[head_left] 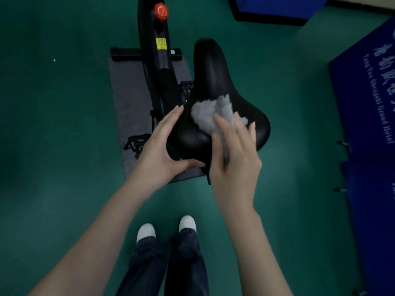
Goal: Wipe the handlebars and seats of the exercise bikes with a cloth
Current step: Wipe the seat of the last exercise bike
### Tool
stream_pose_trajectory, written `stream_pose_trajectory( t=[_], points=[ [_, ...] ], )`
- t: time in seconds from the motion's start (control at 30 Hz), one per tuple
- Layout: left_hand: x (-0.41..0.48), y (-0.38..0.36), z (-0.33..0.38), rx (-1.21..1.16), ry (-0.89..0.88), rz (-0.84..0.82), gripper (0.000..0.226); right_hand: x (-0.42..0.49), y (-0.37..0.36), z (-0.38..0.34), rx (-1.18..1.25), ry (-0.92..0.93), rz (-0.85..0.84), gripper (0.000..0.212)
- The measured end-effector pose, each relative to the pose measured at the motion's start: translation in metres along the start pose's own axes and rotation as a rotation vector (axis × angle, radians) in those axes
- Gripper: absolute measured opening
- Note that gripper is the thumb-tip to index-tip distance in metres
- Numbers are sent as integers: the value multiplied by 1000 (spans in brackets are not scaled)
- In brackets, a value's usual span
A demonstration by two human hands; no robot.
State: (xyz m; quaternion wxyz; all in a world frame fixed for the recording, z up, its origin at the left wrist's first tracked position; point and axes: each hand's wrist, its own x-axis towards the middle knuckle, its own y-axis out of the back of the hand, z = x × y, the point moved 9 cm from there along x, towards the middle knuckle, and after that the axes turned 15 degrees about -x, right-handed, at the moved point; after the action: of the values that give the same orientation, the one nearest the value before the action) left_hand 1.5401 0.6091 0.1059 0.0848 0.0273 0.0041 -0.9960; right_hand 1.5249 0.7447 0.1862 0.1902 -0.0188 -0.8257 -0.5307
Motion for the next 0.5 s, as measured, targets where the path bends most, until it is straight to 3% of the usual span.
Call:
stream_pose_trajectory(
  t=[0.13, 0.3, 0.5],
  points=[
    [0, -1, 1, -22, -13, 0, 108, -7, 1, -3, 52, 129, -39, 30],
    [-3, 1, -1, -32, -20, 46, 112, 16, 0, -4, 15, 45, 24, 29],
    [-24, 3, -20, -123, 84, 271, 116, -1, 3, -7, 57, 348, -130, 32]
  ],
)
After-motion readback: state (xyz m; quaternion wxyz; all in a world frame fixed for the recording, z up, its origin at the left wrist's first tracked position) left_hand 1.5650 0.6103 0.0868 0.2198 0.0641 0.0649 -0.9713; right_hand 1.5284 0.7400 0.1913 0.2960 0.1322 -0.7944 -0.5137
